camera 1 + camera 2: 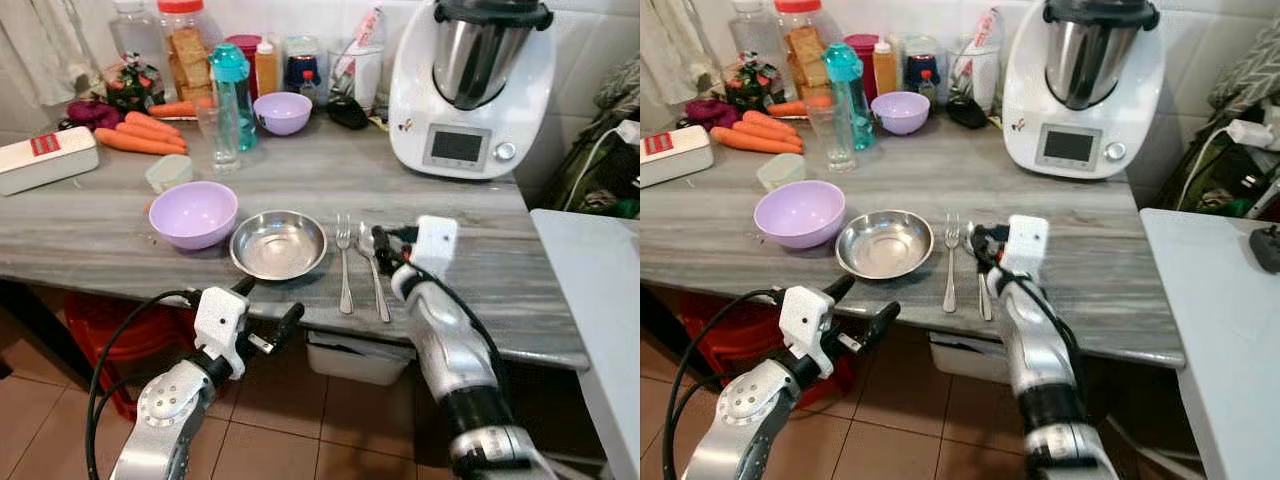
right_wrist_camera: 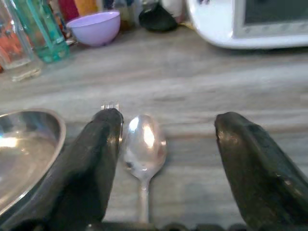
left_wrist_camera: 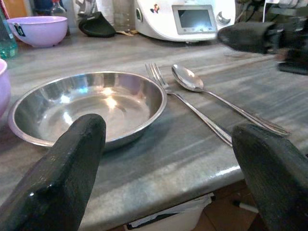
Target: Setting the table
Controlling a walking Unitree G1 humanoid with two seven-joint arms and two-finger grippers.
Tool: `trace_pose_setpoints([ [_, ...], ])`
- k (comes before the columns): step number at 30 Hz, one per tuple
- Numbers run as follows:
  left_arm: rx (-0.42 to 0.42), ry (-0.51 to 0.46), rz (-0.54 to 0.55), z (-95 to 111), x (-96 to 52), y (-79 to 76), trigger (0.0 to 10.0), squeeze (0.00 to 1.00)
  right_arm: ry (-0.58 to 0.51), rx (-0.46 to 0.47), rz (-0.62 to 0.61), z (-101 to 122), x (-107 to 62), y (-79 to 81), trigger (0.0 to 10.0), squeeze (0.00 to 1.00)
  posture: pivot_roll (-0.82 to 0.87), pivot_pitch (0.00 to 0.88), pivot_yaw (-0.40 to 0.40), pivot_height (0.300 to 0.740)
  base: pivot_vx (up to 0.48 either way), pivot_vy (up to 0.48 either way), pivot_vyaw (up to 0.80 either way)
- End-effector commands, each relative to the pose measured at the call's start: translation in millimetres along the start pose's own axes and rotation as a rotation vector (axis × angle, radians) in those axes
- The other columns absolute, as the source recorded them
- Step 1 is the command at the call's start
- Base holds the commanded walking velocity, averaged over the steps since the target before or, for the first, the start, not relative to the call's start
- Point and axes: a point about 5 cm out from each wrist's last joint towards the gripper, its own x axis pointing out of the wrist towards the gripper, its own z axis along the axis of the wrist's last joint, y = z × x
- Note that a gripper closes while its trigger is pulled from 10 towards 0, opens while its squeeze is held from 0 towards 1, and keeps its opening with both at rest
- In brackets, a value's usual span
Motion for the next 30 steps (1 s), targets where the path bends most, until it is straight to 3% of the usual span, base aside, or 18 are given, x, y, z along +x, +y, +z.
trace_pose_setpoints([
  [1, 0.008, 0.003, 0.004, -0.6, 1.7, 1.2, 10.0, 0.0, -0.036, -0.027, -0.013, 6.8, -7.5, -3.2, 10.0, 1.0, 0.02, 0.0, -0.015, 0.74, 0.0, 0.0, 0.0],
  [4, 0.005, -0.001, 0.008, -0.4, 4.3, 0.6, 10.0, 0.0, 0.02, -0.022, -0.08, -6.0, -23.0, -18.9, 10.0, 1.0, 0.01, 0.0, -0.006, 0.74, 0.0, 0.0, 0.0],
  [7, -0.011, -0.005, -0.011, 0.6, 6.1, -1.2, 10.0, 0.0, 0.121, -0.091, -0.151, -20.8, -38.3, -33.6, 10.0, 1.0, 0.01, 0.0, -0.003, 0.74, 0.0, 0.0, 0.0],
  [16, -0.03, 0.003, -0.058, -0.8, 2.9, -4.4, 10.0, 0.0, 0.28, -0.119, -0.124, -36.6, -52.4, -24.1, 10.0, 1.0, 0.01, 0.0, -0.006, 0.74, 0.0, 0.0, 0.0],
  [17, -0.03, 0.004, -0.06, -1.0, 3.1, -4.6, 10.0, 0.0, 0.295, -0.124, -0.119, -37.7, -53.8, -23.0, 10.0, 0.67, 0.01, 0.0, -0.007, 0.74, 0.0, 0.0, 0.0],
  [18, -0.03, 0.007, -0.063, -1.5, 3.3, -4.5, 10.0, 0.0, 0.319, -0.135, -0.109, -39.8, -56.2, -20.2, 10.0, 0.0, 0.01, 0.0, -0.008, 0.74, 0.0, 0.0, 0.0],
  [30, -0.026, 0.018, -0.07, -3.6, 2.5, -5.1, 10.0, 0.0, 0.372, -0.15, -0.052, -42.9, -54.4, -8.7, 10.0, 0.0, 0.02, 0.0, -0.014, 0.74, 0.0, 0.0, 0.0],
])
